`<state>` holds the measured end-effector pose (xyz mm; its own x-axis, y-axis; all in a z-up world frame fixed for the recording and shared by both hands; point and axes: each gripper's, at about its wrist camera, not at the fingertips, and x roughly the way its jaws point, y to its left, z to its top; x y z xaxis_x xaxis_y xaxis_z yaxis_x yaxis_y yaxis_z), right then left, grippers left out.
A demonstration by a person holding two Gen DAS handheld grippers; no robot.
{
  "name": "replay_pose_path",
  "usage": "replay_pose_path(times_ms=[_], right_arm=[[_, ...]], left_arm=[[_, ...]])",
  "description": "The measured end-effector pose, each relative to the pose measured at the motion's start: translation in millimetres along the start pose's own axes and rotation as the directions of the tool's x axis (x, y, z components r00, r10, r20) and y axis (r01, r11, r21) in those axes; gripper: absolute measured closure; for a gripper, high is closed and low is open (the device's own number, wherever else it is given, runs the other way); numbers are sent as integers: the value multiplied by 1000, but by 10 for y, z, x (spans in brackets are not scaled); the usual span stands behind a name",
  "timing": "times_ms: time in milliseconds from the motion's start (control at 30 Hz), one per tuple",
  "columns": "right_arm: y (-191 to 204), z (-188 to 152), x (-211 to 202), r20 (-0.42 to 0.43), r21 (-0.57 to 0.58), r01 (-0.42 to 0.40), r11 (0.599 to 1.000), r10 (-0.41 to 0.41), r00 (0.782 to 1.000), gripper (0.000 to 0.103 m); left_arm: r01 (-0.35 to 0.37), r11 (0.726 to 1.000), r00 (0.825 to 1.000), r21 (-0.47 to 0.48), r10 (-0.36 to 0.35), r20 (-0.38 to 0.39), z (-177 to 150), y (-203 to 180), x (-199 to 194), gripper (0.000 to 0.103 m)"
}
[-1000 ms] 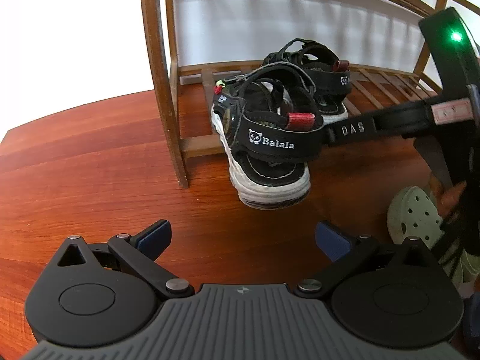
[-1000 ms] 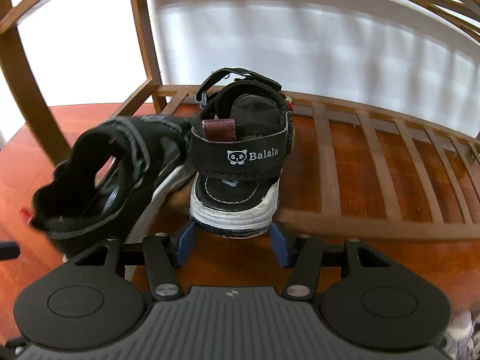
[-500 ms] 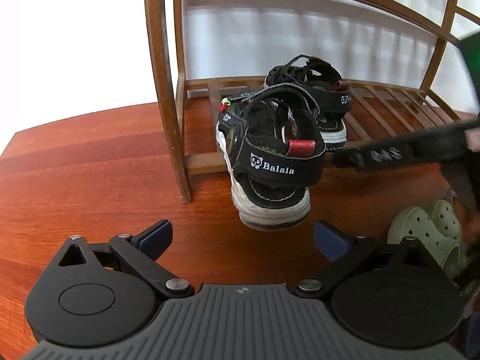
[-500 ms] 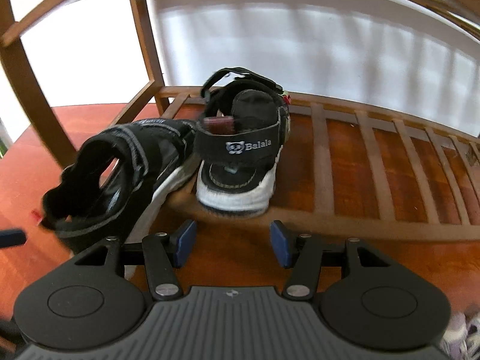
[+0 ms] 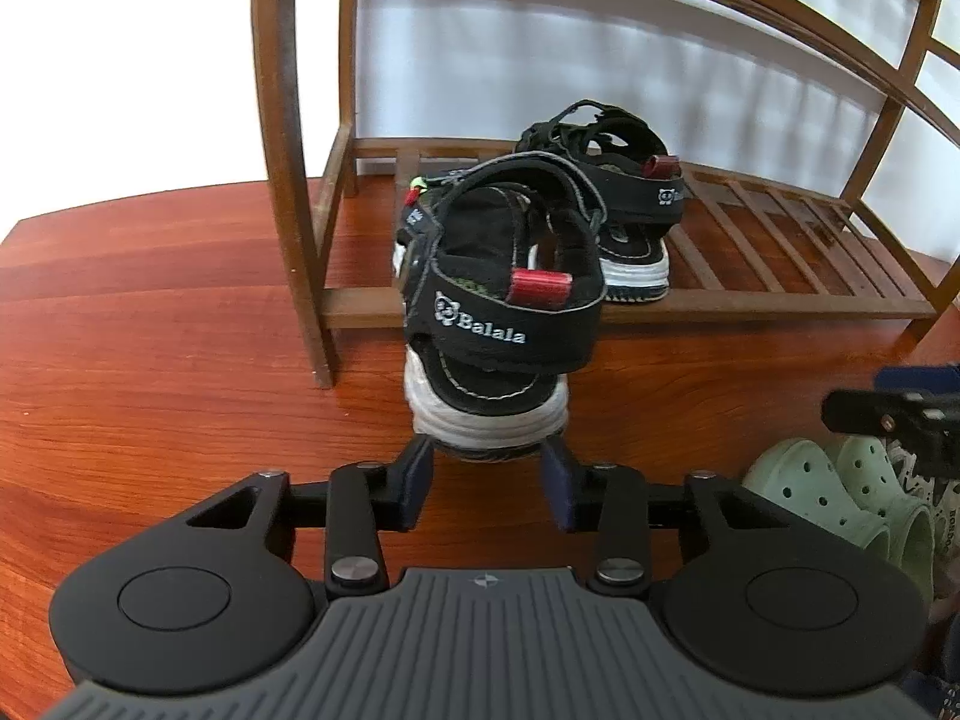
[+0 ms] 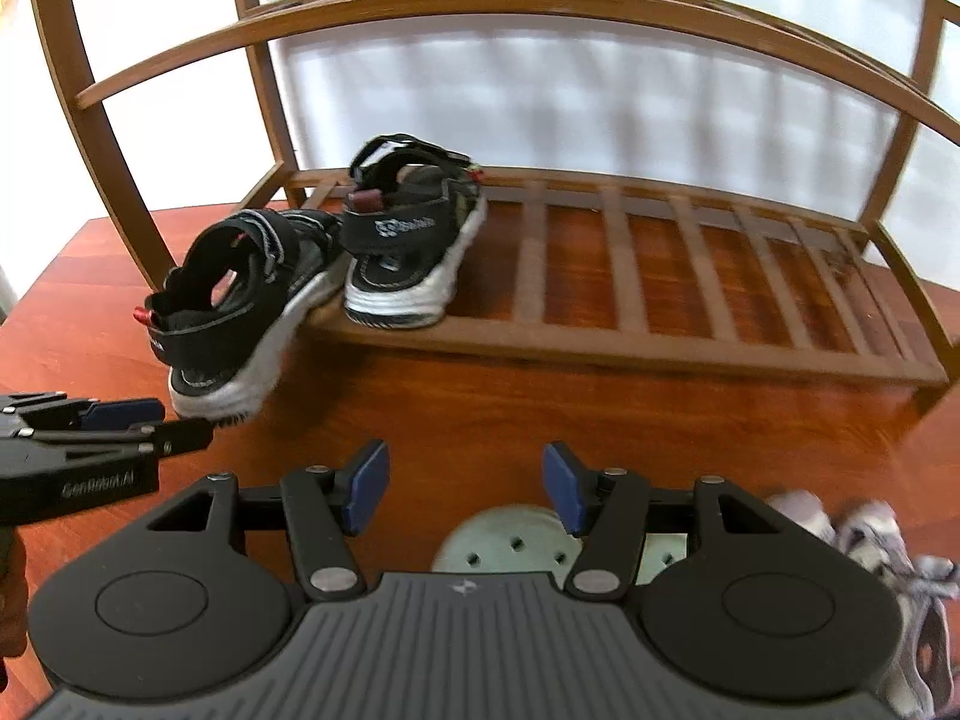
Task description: Organize scattered shoes
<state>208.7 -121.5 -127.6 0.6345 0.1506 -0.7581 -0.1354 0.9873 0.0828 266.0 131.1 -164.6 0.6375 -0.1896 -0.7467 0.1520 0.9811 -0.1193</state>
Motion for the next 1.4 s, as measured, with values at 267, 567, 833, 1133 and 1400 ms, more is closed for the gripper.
replay_pose_path(times_ms=[267, 567, 833, 1133, 1400], right_arm=[[-76, -76, 8, -16, 23, 8, 1000, -8, 1000, 39], [-63, -23, 93, -23, 35, 4, 999, -3, 1000, 39], [-91, -12, 183, -39, 44, 7, 999, -6, 999, 39], [-195, -19, 238, -50, 74, 25, 997, -22, 999, 39], [-236, -15, 270, -53, 82, 35, 996, -31, 998, 39]], left_arm=[[-13, 1000, 1000, -28, 13, -15, 33, 8, 70, 63], [-2, 998, 1000, -61, 1, -21, 102, 63, 112, 63], [13, 998, 1000, -60, -13, 4, 381, 64, 236, 64], [6, 999, 1000, -42, -6, 20, 625, 41, 481, 64], [-13, 999, 999, -37, 14, 30, 744, 50, 669, 62]])
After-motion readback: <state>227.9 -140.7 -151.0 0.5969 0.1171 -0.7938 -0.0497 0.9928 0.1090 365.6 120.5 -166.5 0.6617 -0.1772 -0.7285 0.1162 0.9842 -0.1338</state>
